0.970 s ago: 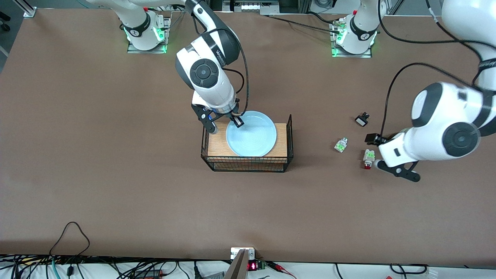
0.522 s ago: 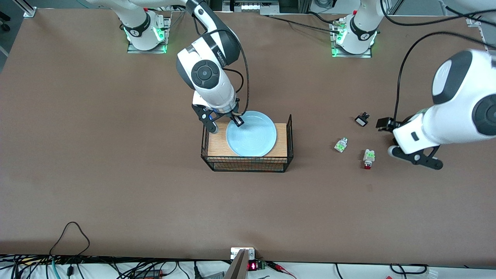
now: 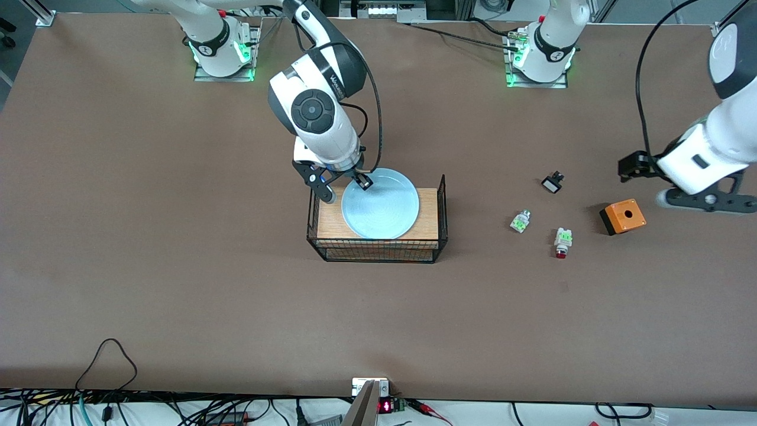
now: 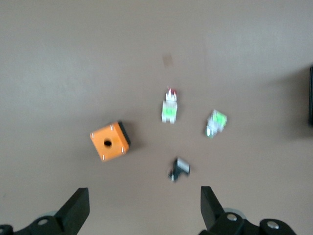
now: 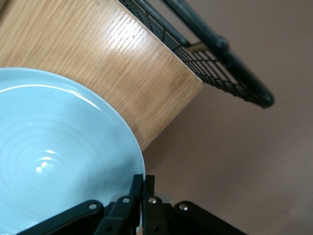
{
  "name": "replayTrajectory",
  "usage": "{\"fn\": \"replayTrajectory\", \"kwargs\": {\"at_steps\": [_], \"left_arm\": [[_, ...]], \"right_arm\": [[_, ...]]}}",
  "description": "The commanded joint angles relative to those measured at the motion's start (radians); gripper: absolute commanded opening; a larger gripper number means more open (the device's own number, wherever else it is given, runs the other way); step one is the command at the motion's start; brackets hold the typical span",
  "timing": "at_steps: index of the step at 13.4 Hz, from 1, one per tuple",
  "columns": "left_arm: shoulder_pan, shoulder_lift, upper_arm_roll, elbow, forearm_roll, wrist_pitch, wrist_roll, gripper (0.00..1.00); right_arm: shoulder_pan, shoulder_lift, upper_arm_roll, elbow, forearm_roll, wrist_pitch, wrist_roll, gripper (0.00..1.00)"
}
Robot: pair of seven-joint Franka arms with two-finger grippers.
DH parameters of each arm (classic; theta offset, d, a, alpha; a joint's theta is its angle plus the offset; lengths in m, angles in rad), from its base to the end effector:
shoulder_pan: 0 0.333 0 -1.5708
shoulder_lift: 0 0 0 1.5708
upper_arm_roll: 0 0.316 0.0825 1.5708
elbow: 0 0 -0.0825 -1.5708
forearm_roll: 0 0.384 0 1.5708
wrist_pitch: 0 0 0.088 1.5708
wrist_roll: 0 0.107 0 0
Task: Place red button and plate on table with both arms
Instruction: 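Grip the plate rim with the right gripper while the left gripper withdraws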
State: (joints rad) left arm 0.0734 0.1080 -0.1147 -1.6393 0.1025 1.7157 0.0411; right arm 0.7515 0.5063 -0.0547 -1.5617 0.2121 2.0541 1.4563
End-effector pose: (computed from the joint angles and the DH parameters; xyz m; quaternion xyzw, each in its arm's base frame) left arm 0.5931 -0.0120 0.5431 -0.9977 0.0491 0.0154 0.0444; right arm 0.5179 0.4550 0.3517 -0.9075 0.4123 0.0735 0.0326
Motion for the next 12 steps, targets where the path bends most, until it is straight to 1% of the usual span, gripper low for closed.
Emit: {"fn": "replayTrajectory", "kwargs": {"at_steps": [1,2,3,6,8,9,10,11,12], "left_arm": [[-0.084,-0.151,0.078,-0.178,-0.027,0.134,0.0,1.0],[-0.125,-0.171,0.125,-0.201,-0.027,0.134,0.002,1.0],[-0.136,-0.175,0.145,-0.209,-0.029,0.136,0.002,1.0],[-0.138,-0.166,0.141,-0.194,-0.03,0.096,0.0,1.0],[-0.136,-0.162,0.135,-0.183,-0.03,0.081,-0.003,1.0],[-0.136,-0.16,0.133,-0.18,-0.03,0.064,-0.006,1.0],[-0.136,-0.16,0.132,-0.177,-0.032,0.058,-0.006,1.0],[-0.138,-0.16,0.132,-0.165,-0.032,0.053,-0.006,1.0],[-0.138,-0.16,0.127,-0.159,-0.03,0.03,-0.007,1.0]], "right_arm": [[0.002,-0.031,-0.002,-0.017,0.012,-0.025,-0.028,0.0],[-0.003,-0.06,-0.002,-0.017,0.015,-0.031,-0.027,0.0],[-0.004,-0.087,-0.002,-0.014,0.018,-0.049,-0.028,0.0],[-0.003,-0.176,-0.001,-0.006,0.018,-0.101,-0.025,0.0],[-0.004,-0.222,-0.004,0.046,0.021,-0.176,-0.028,0.0],[-0.007,-0.248,-0.007,0.066,0.044,-0.201,-0.028,0.0],[-0.023,-0.271,-0.013,0.081,0.074,-0.227,-0.03,0.0],[-0.043,-0.288,-0.026,0.106,0.082,-0.247,-0.052,0.0],[-0.056,-0.301,-0.049,0.117,0.082,-0.277,-0.129,0.0]]}}
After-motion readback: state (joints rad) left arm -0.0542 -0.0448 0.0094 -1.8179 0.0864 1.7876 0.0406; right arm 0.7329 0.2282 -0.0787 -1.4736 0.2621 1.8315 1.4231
